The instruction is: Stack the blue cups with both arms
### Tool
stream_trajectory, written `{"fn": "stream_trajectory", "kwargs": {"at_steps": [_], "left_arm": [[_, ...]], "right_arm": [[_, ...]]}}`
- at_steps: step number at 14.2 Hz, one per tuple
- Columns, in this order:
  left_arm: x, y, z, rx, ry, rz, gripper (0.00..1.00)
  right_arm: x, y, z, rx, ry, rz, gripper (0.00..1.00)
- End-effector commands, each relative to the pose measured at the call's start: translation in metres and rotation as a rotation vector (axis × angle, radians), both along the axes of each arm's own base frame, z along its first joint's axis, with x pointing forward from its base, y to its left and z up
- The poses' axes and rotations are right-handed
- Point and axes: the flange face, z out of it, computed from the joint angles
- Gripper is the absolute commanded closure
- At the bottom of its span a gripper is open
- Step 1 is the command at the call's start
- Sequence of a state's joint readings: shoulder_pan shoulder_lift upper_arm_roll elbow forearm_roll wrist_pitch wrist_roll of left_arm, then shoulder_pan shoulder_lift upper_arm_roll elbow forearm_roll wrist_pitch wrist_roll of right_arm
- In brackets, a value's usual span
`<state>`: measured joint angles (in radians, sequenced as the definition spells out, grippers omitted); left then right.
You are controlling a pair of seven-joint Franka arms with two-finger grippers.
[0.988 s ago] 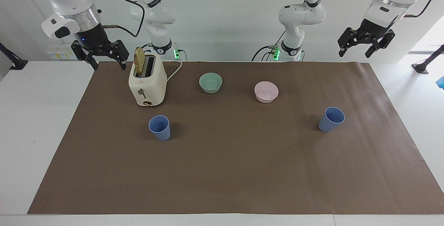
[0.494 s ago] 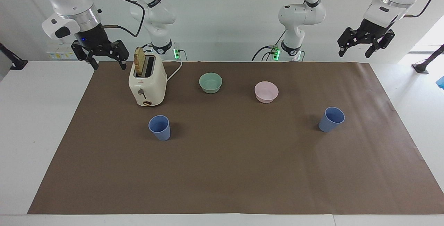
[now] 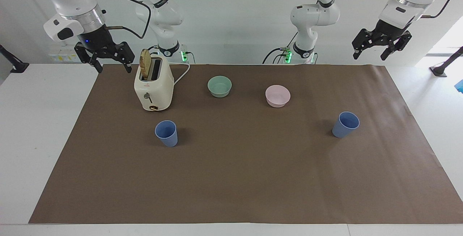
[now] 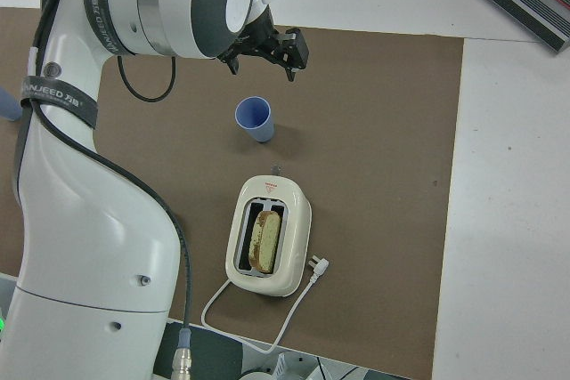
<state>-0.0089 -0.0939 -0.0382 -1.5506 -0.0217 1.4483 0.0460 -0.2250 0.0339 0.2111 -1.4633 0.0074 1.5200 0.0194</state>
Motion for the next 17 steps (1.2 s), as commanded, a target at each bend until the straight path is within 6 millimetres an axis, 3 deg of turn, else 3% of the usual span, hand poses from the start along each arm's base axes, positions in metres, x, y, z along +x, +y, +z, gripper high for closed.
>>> {"fn": "stream_trajectory", "kwargs": {"at_steps": [1,8,13,15,17], "left_arm": [[-0.008,0.000,-0.001,-0.010,-0.003,-0.007,0.00],[-0.007,0.000,-0.002,-0.010,-0.005,-0.004,0.00],[0.001,0.010,-0.006,-0.014,-0.030,0.078,0.00],[0.006,0.023,-0.036,-0.012,0.007,0.107,0.00],[0.011,0.035,-0.082,-0.009,0.033,0.142,0.00]], "right_arm": [[-0.005,0.001,0.001,0.000,-0.018,-0.017,0.00],[-0.005,0.001,0.001,0.000,-0.018,-0.019,0.00],[-0.005,0.001,0.001,0.000,-0.018,-0.019,0.00],[-0.005,0.001,0.001,0.000,-0.018,-0.019,0.00],[-0.005,0.001,0.001,0.000,-0.018,-0.019,0.00]]}}
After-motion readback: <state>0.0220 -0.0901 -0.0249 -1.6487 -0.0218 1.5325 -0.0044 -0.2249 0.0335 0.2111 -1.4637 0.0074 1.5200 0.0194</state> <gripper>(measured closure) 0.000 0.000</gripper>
